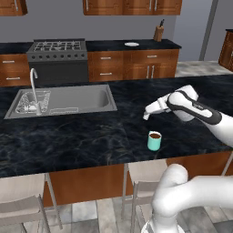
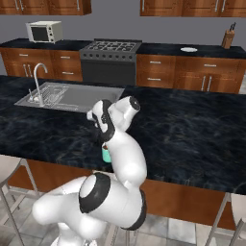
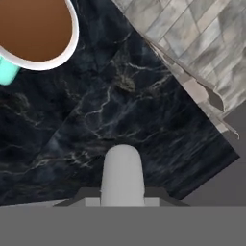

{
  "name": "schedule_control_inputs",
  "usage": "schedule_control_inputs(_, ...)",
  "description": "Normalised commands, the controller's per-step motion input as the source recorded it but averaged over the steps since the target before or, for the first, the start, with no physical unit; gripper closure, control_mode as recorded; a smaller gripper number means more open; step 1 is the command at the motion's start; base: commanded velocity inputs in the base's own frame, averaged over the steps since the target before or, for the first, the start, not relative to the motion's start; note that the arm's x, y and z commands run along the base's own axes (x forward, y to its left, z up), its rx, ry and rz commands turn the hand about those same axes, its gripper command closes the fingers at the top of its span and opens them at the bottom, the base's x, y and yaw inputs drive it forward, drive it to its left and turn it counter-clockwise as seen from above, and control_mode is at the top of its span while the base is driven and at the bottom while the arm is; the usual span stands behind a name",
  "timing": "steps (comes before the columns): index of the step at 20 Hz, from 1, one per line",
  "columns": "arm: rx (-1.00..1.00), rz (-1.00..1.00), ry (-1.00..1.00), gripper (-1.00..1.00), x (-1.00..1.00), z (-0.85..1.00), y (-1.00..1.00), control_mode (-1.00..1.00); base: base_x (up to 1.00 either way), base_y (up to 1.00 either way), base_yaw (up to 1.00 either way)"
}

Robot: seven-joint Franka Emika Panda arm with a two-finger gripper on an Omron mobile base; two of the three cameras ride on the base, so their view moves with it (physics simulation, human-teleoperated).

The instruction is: Pick up the marshmallow and place it in the cup of hot chocolate on the dining counter.

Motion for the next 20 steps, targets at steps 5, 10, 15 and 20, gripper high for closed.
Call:
schedule_control_inputs(5,-0.14,0.36,-0.35,1.00,0.21,-0.19,-0.58,-1.00,0.00,0.00,0.00)
schedule_control_inputs(10,-0.15,0.12,-0.38,1.00,0.31,-0.43,-0.23,-1.00,0.00,0.00,0.00)
schedule_control_inputs(15,-0.48,0.01,-0.18,1.00,0.21,-0.35,-0.01,-1.00,0.00,0.00,0.00)
schedule_control_inputs(20,-0.32,-0.23,0.05,1.00,0.11,-0.01,-0.03,-1.00,0.00,0.00,0.00)
